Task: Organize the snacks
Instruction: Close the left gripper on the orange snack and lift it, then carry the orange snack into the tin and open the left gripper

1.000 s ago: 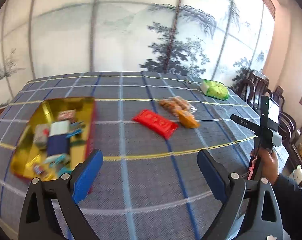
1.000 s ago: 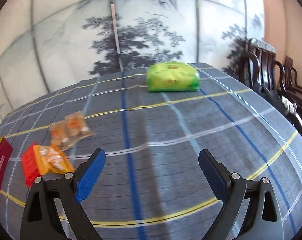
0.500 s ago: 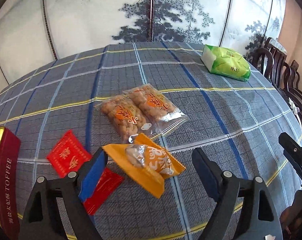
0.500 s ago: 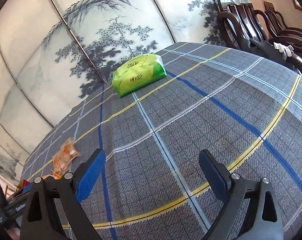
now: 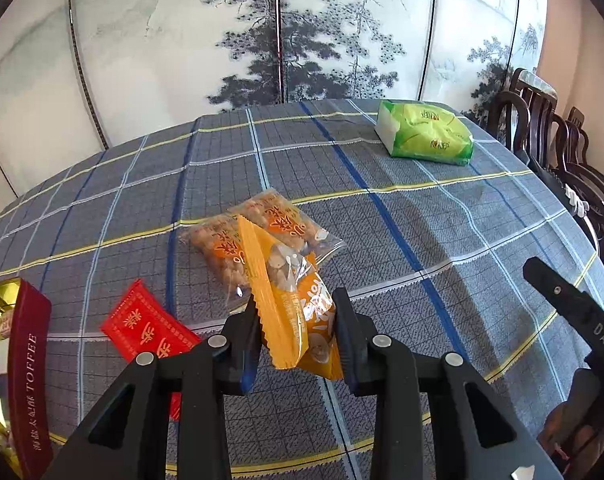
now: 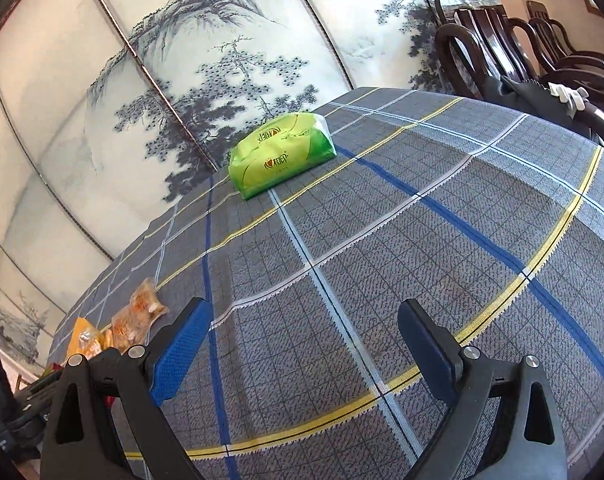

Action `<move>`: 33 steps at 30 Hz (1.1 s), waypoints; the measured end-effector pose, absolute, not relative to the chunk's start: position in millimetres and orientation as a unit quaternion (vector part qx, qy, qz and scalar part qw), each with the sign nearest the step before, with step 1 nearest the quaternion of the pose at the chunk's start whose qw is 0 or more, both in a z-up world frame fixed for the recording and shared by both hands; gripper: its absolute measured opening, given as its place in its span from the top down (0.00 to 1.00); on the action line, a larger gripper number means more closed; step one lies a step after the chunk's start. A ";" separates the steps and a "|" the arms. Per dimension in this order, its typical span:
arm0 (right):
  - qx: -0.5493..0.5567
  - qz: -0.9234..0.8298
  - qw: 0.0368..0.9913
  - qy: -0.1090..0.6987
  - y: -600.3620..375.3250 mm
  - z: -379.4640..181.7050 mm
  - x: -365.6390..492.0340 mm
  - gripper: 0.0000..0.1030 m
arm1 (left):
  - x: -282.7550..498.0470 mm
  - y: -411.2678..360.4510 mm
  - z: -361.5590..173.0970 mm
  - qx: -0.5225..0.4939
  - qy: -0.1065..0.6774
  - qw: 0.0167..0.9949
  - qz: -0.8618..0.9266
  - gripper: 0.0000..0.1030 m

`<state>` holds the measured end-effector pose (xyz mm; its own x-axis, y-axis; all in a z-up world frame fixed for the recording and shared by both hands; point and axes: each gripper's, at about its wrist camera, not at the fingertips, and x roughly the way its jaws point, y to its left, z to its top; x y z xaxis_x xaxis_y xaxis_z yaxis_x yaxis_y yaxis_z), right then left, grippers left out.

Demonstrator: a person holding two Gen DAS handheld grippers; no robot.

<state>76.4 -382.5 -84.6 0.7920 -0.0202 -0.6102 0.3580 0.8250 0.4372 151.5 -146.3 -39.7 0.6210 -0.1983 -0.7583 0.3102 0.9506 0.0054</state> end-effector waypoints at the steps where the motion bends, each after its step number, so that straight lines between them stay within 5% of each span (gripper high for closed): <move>1: 0.277 -0.104 0.905 0.305 -382.7 -84.8 76.5 0.08 | 150.4 -145.1 -34.5 0.069 0.409 0.899 -0.139 0.72; 33: 0.277 -0.124 0.893 0.333 -384.9 -93.7 83.8 0.07 | 162.9 46.8 17.1 0.025 0.373 0.928 0.001 0.71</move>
